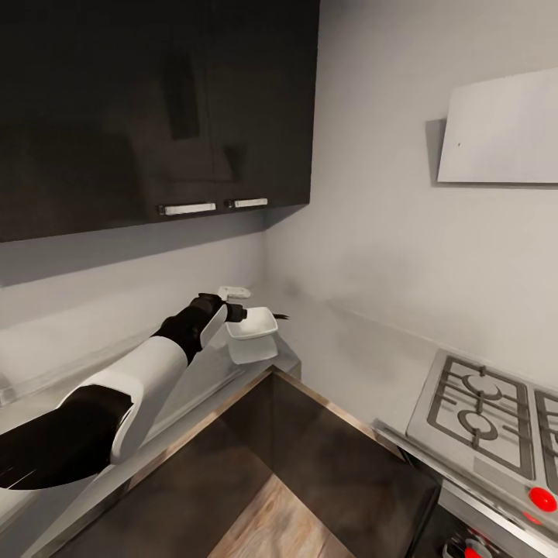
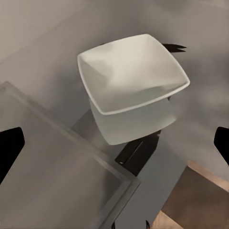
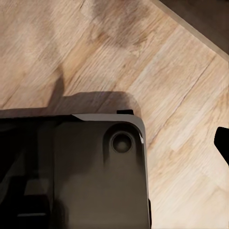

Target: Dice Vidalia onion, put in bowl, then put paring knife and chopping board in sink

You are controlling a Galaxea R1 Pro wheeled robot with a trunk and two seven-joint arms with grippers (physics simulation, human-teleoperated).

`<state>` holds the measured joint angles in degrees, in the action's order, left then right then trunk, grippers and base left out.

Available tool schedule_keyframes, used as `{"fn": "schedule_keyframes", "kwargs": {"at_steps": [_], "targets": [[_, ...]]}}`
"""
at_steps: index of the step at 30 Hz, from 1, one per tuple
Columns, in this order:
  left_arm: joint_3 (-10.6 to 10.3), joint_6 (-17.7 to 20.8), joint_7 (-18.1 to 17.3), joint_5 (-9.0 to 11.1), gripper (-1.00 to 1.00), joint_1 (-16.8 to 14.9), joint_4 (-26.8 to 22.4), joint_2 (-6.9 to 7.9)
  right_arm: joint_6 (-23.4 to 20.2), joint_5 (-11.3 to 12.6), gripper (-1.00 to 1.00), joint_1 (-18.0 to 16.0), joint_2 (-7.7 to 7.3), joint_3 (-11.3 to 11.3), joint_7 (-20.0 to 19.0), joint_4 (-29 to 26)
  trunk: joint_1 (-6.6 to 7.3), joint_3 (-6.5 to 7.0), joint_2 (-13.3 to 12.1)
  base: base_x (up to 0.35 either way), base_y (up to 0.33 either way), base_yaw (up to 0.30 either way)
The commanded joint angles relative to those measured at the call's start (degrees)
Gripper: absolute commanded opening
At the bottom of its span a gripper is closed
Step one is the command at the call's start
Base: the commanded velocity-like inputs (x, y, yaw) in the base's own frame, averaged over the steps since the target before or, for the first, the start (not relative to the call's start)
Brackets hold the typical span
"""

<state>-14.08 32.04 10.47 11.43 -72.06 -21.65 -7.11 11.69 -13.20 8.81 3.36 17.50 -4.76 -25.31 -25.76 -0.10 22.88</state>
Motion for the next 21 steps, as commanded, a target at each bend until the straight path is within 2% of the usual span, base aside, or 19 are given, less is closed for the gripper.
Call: {"fn": "schedule_keyframes", "kwargs": {"at_steps": [1,8,9,11,13,14,16,17,21], "targets": [[-0.42,0.22,0.43,0.61,1.0,-0.01,-0.07,0.05,0.13,-0.41,1.0,0.01,0.21,0.47,-0.5,-0.13,-0.02,-0.01,0.03,0.0,0.0,0.0],[-0.42,0.22,0.43,0.61,1.0,-0.01,-0.2,0.01,1.54,-0.42,1.0,0.04,0.61,0.5,-0.99,-2.65,-0.02,-0.01,0.03,0.0,0.0,0.0],[-0.38,0.24,0.43,0.61,1.0,-0.01,-0.27,0.02,4.52,-0.45,1.0,0.06,0.71,0.33,-1.05,-5.58,-0.02,-0.01,0.03,0.0,0.0,0.0],[-0.36,0.24,0.43,0.61,1.0,-0.01,-0.3,0.04,8.03,-0.48,1.0,0.06,0.94,0.21,-0.85,-8.1,-0.02,-0.01,0.03,0.0,0.0,0.0],[-0.35,0.24,0.43,0.61,1.0,-0.01,-0.33,0.04,13.5,-0.64,1.0,0.06,1.85,0.13,-0.66,-10.16,-0.02,-0.01,0.03,0.0,0.0,0.0],[-0.34,0.25,0.43,0.61,1.0,-0.01,-0.33,0.05,14.84,-0.7,1.0,0.06,2.16,0.14,-0.63,-10.45,-0.02,-0.01,0.03,0.0,0.0,0.0],[-0.34,0.25,0.43,0.61,1.0,-0.01,-0.37,0.02,19.95,-0.92,1.0,0.08,3.5,0.15,-0.56,-11.13,-0.02,-0.01,0.03,0.0,0.0,0.0],[-0.34,0.23,0.43,0.61,1.0,-0.01,-0.37,0.02,23.91,-1.02,1.0,0.5,4.46,0.16,-0.54,-11.36,-0.02,-0.01,0.03,0.0,0.0,0.0],[-0.34,0.27,0.43,0.61,1.0,-0.01,-0.33,-0.01,35.44,-1.11,1.0,4.0,6.46,0.21,-0.5,-11.56,-0.02,-0.01,0.03,0.0,0.0,0.0]]}}
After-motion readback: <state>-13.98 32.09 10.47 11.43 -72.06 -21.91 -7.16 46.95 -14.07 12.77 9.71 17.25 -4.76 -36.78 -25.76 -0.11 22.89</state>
